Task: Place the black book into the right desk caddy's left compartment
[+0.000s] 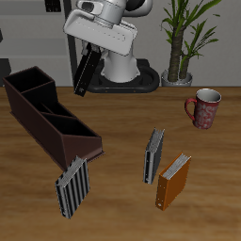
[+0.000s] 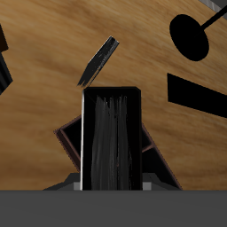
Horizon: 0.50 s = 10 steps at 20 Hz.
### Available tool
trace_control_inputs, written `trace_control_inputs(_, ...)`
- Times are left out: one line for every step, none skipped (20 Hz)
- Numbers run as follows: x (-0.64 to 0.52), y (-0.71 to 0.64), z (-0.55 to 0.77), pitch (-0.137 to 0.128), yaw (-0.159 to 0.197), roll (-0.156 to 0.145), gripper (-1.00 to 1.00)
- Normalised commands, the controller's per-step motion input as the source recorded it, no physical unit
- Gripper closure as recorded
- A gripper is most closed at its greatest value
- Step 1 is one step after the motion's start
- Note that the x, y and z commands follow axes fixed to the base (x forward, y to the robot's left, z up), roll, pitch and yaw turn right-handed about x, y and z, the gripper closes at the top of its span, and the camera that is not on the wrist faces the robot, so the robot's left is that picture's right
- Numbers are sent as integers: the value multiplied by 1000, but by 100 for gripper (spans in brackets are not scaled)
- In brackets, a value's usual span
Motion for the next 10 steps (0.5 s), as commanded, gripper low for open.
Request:
trace_control_inputs(81, -55, -32, 2, -36, 0, 100)
trace_control_inputs(122, -188, -52, -5, -23, -57, 100)
trace_control_inputs(133, -1, -47, 14, -13, 12, 100)
trace_control_inputs(70, 7, -28, 12, 8, 9, 100)
trace_control_inputs(247, -194, -76, 34, -76, -54, 100)
trace_control_inputs(159, 50, -22, 0, 21, 36, 100)
trace_control_inputs(66, -40, 13, -7, -7, -7, 100)
trace_control_inputs(252, -58, -14, 10, -82, -48, 100)
trace_control_inputs(147, 18, -43, 48, -48, 23, 100)
trace_control_inputs(51, 38, -4, -31, -4, 0, 100)
